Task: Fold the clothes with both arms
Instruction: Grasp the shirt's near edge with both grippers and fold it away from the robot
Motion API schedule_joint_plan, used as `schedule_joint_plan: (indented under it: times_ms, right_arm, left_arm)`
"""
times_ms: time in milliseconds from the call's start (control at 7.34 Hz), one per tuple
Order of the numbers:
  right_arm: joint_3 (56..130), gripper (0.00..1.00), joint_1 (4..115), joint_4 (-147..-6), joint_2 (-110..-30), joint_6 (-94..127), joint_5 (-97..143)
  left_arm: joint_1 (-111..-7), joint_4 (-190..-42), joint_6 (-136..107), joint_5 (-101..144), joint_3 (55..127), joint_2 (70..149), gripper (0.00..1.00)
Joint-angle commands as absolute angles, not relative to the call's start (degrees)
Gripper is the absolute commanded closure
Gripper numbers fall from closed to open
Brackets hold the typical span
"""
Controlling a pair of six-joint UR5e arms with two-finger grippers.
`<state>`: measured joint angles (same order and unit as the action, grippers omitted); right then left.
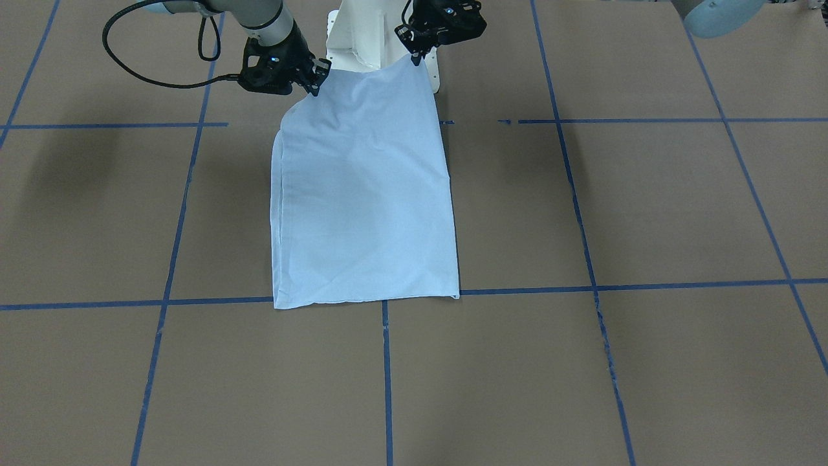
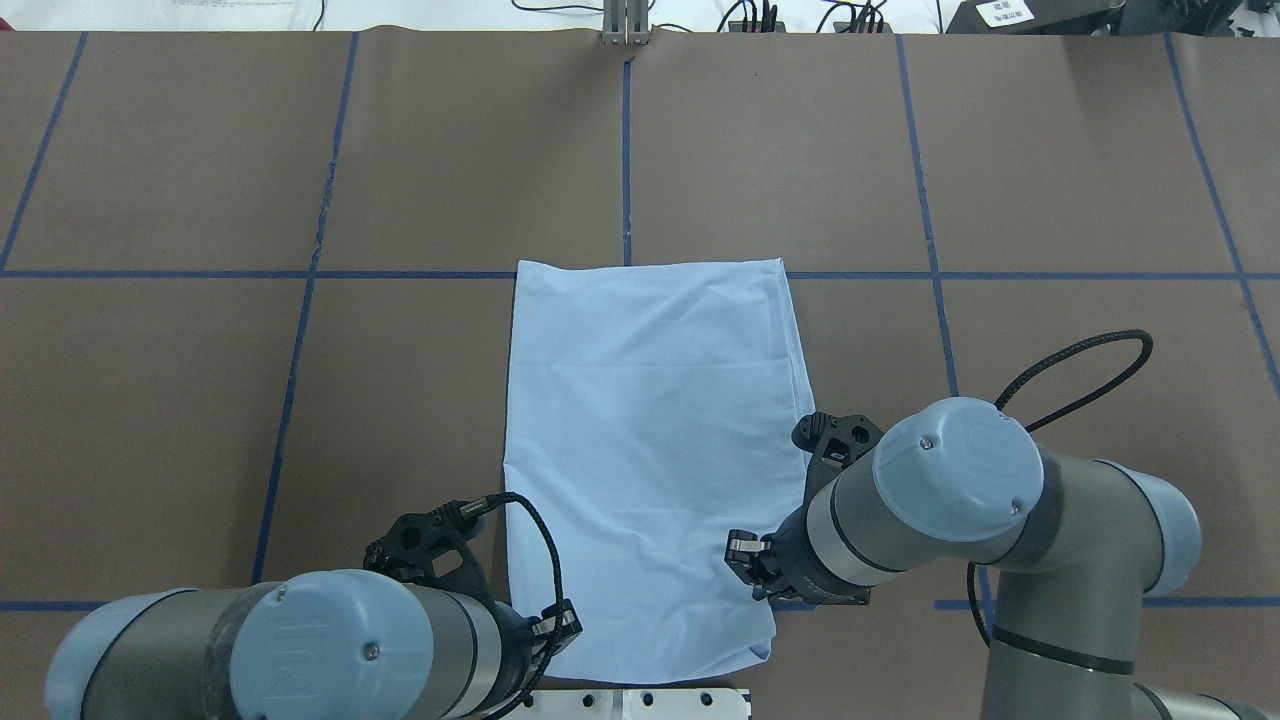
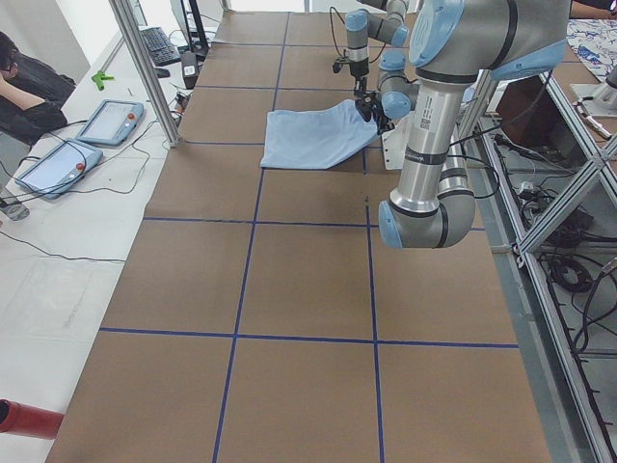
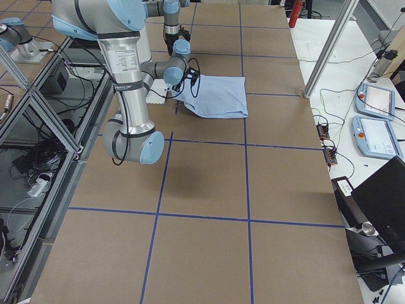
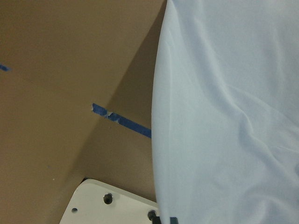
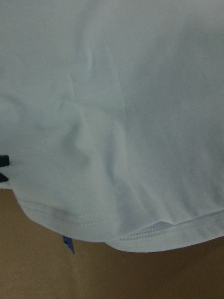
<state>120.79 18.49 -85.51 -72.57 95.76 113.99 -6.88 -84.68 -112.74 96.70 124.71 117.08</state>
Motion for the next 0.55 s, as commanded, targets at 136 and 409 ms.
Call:
schedule_joint_plan:
  times_ms: [136, 409]
  right_arm:
    - [117.61, 1.00, 24.15, -85.52, -71.90, 95.54, 113.91]
    - [111.83, 1.00, 29.68, -85.69, -66.74, 94.22, 114.78]
  left_arm:
    - [-13.95, -84.99, -106.97, 96.94, 123.84, 117.95, 1.00]
    - [-19.83, -88.22, -104.52, 100.27, 120.34, 118.82, 1.00]
